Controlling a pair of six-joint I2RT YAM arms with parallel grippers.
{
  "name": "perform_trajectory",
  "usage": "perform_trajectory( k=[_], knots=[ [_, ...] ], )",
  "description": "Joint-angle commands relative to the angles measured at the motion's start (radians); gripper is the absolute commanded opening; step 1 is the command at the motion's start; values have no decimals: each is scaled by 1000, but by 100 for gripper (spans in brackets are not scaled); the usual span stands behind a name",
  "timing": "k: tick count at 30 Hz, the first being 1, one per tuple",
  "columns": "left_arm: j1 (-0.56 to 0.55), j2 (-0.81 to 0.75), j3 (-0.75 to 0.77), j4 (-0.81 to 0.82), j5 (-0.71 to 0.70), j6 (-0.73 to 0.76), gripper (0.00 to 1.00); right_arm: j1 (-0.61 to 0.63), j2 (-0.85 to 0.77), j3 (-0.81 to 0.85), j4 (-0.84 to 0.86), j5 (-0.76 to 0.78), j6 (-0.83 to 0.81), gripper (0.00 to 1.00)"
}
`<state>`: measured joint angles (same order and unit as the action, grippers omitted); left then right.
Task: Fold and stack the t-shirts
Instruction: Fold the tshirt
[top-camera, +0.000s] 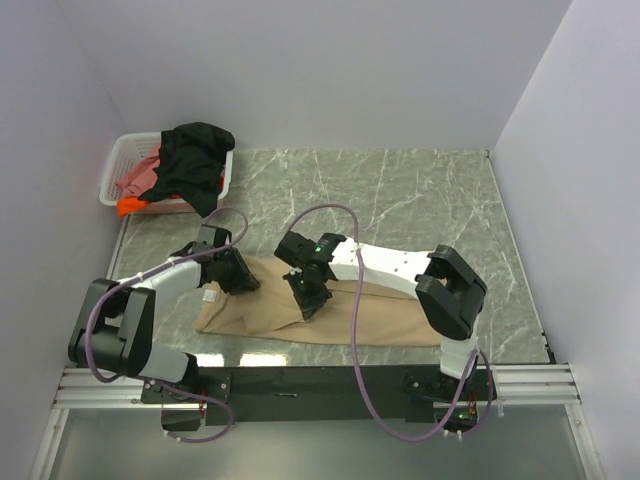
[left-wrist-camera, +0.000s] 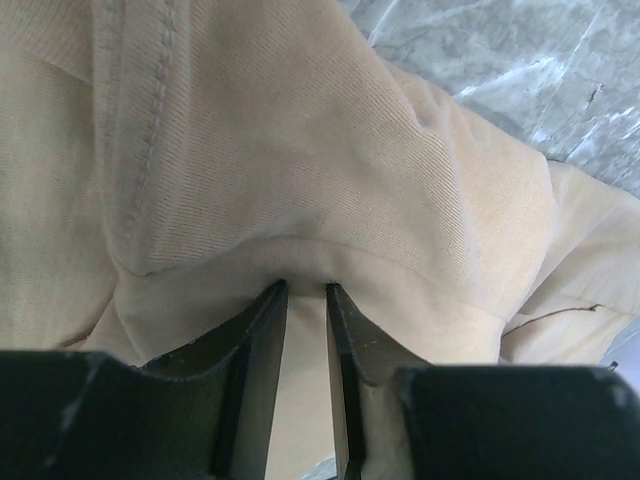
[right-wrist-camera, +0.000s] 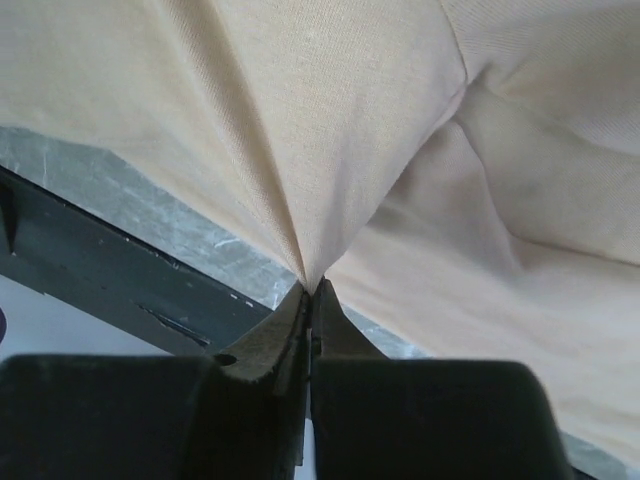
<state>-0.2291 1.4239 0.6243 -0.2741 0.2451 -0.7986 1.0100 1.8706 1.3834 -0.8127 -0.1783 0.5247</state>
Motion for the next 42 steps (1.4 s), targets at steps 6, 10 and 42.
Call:
perform_trajectory(
  k=[6,10,42],
  knots=[
    [-1,86,-23,-1,-118,84,30,1,-56,43,-143,45,-22,26],
    [-1,109,-2,-8,-132,101,29,-7,-83,43,-177,59,-28,36],
    [-58,163,169,-186,-112,50,39,-475,-123,-356,168,171,-92,44]
  ],
)
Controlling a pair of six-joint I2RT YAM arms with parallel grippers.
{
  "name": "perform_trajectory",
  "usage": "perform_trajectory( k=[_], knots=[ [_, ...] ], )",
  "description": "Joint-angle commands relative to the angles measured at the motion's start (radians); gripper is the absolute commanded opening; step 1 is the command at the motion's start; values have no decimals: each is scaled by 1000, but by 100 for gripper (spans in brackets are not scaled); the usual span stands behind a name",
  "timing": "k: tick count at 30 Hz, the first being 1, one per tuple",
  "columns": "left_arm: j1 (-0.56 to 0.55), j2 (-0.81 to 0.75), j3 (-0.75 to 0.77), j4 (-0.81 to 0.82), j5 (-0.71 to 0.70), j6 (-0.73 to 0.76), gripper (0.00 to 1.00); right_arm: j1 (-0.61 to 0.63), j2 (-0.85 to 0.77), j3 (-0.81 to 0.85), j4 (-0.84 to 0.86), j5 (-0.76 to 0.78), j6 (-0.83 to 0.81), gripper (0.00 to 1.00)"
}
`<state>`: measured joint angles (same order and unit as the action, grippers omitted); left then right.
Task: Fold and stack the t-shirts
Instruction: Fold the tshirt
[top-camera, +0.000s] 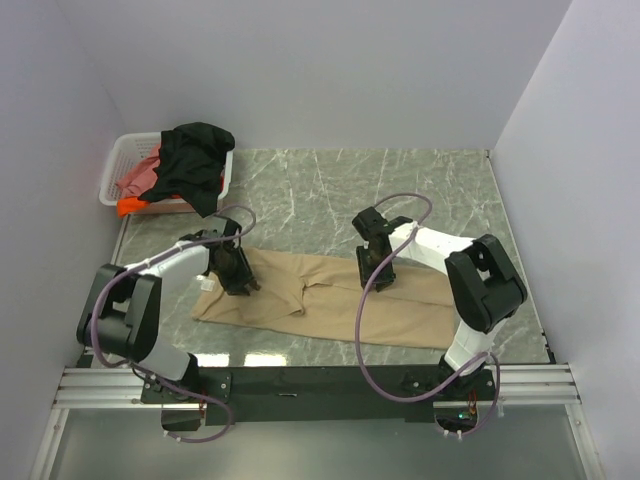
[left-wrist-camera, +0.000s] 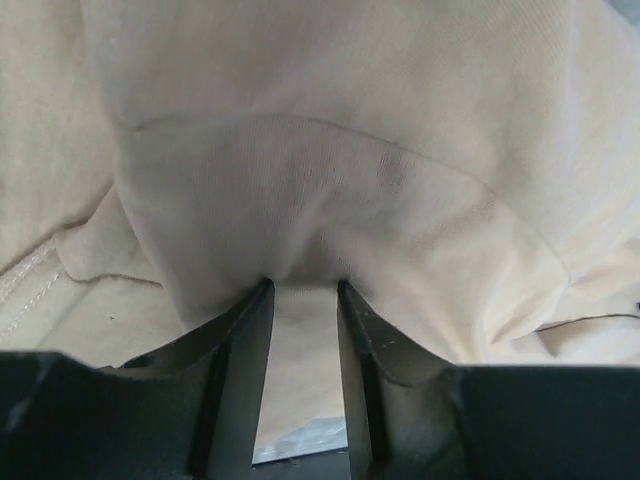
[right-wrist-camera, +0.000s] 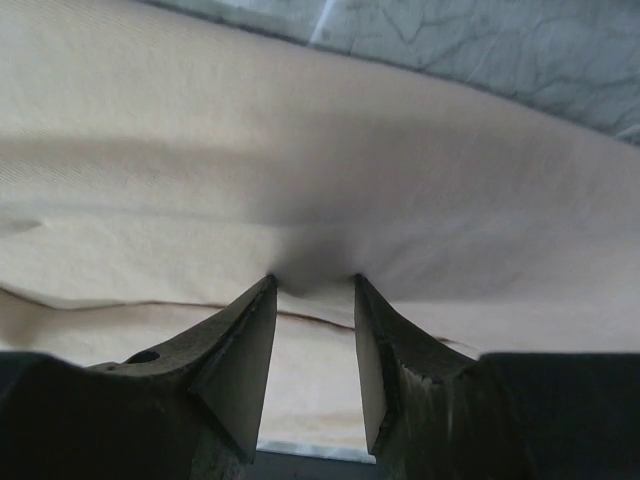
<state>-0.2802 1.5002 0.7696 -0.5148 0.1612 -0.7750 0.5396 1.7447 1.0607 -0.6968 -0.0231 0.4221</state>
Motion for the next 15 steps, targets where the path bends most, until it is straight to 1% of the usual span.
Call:
perform_trajectory(
  k=[1,5,6,8,11,13,14,15],
  knots=[
    [-8,109,40,56,-31,34,39,-4,1,-56,56,12,14,44],
    [-11,228,157,41,-54,83,38,-4,-5,-105,74,-15,24,44],
    [-13,256,218,33,-60,92,38,-4,-4,-111,75,-20,29,44],
    [-16,339,282,6,-75,117,38,-3,-2,-125,75,-37,32,44],
    [-22,443,449,-40,-104,147,38,-1,1,-131,66,-63,41,44],
    [-22,523,522,-71,-123,163,38,-1,-5,-133,59,-78,52,44],
    [-22,549,595,-85,-146,178,38,0,-17,-134,50,-84,56,44],
    [-22,575,634,-112,-150,183,38,3,-25,-134,48,-89,69,44]
  ],
)
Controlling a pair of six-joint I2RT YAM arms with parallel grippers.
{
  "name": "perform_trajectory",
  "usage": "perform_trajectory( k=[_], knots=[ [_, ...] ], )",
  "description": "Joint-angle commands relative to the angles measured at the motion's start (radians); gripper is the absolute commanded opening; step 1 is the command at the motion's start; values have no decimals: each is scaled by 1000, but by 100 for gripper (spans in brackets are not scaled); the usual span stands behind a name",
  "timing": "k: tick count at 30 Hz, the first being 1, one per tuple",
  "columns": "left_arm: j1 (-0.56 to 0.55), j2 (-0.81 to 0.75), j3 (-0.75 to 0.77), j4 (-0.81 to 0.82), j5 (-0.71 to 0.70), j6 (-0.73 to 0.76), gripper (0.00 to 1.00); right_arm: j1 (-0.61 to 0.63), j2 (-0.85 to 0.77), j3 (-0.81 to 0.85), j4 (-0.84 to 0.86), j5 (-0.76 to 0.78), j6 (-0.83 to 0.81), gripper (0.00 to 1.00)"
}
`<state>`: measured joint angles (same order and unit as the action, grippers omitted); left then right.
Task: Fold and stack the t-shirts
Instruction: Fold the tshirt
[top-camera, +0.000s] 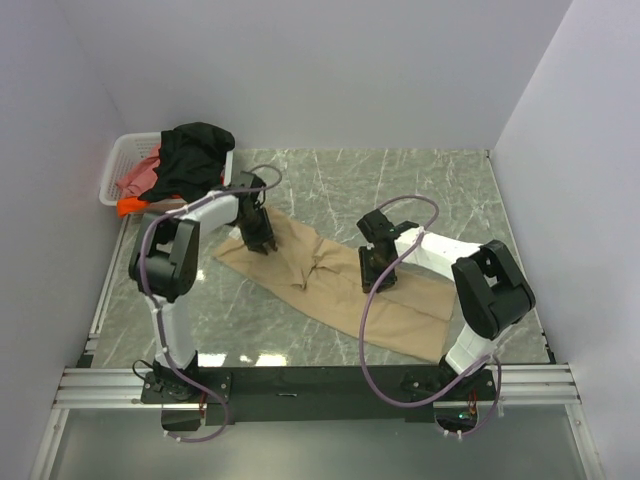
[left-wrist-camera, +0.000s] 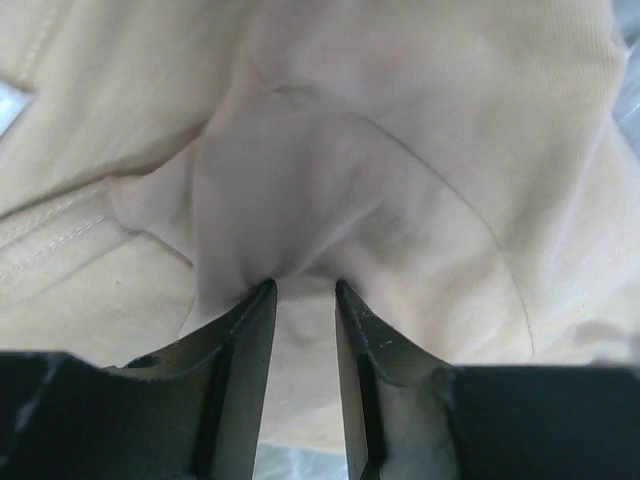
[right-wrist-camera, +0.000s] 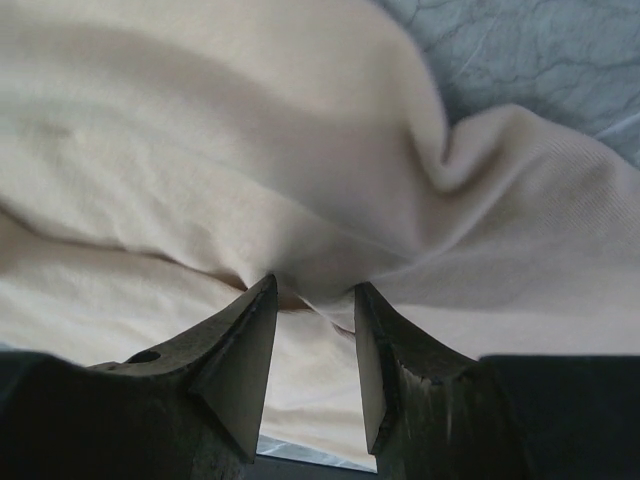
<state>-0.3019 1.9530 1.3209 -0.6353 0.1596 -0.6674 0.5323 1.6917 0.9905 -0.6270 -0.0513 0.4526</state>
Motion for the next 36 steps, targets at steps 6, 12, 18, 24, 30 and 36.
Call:
perform_trajectory(
  k=[6,12,18,24,30,36],
  knots=[
    [-5,357,446,-101,-157,103,36,54,-4,-72,-22,-136,87,44],
    [-19,535,734,-144,-155,106,35,161,51,-40,9,-196,138,44],
    [-28,618,850,-47,-82,100,37,235,147,88,1,-206,162,44],
    [-42,690,951,74,9,115,45,239,203,198,-10,-203,133,44],
    [-46,534,925,206,9,92,57,238,103,304,-75,-130,98,45],
    [-45,358,851,209,0,92,69,238,-16,292,-97,-85,93,46]
  ],
)
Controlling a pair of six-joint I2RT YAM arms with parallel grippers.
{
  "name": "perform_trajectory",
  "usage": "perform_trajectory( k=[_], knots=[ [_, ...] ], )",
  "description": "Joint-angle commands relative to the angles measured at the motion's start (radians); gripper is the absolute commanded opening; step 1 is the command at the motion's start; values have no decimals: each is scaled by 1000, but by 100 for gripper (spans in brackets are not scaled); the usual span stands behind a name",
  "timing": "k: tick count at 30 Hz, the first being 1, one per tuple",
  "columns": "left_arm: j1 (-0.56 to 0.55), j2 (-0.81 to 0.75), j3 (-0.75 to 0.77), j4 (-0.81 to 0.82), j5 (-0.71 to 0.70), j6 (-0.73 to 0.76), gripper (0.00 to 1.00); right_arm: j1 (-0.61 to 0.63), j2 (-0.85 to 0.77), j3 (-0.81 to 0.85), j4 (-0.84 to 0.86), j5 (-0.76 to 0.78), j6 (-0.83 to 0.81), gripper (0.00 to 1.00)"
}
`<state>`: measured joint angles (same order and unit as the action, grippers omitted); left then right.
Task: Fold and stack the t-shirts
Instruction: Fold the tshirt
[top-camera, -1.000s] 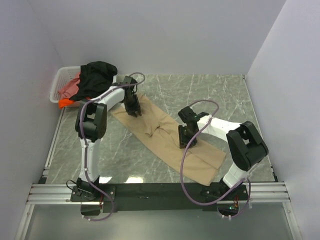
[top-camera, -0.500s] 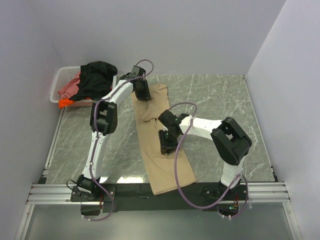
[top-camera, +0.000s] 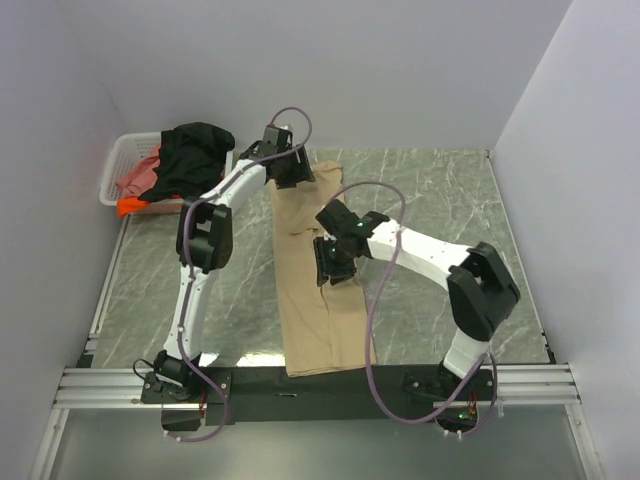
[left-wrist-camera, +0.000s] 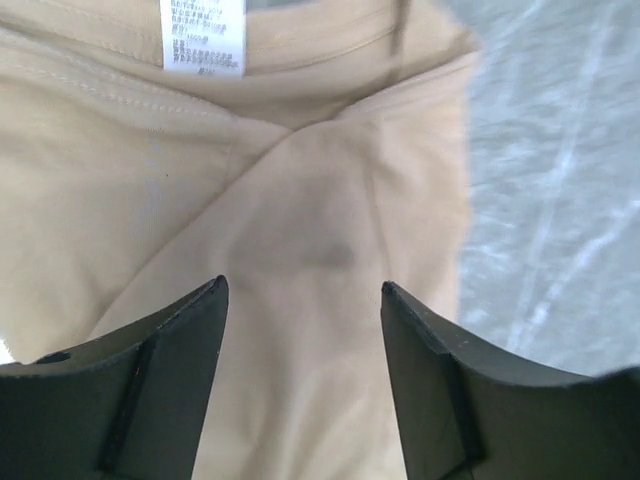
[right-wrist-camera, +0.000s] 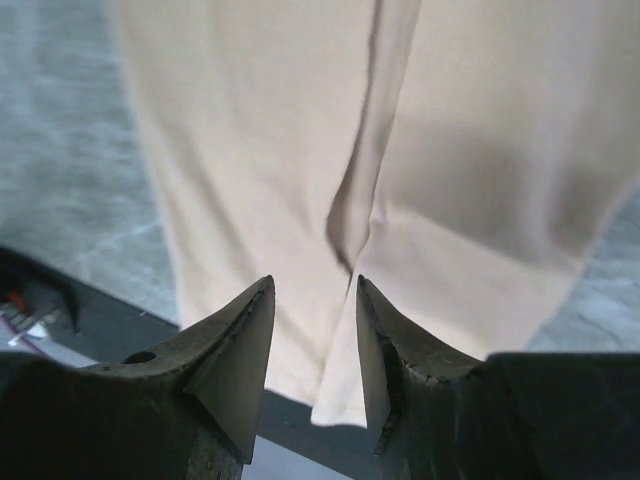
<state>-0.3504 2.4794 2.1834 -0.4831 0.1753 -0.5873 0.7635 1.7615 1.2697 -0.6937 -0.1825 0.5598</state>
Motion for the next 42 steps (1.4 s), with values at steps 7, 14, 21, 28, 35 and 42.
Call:
perform_trajectory(
  k=[7,14,21,28,35,42],
  knots=[
    [-28,-289,-389,61,22,12,67,7,-109,-142,72,47,14,46],
    [-88,-258,-493,94,49,-16,68,7,-47,-190,141,61,0,46],
    [-88,-159,-433,48,7,0,69,5,52,-208,186,58,-8,46],
    [-70,-65,-291,-12,-33,23,70,-18,142,-179,203,31,-15,46],
    [-13,-1,-177,-23,-7,1,72,-73,208,-70,166,26,-50,46],
    [4,98,-21,-42,23,3,73,-119,266,19,115,26,-81,46]
  ],
)
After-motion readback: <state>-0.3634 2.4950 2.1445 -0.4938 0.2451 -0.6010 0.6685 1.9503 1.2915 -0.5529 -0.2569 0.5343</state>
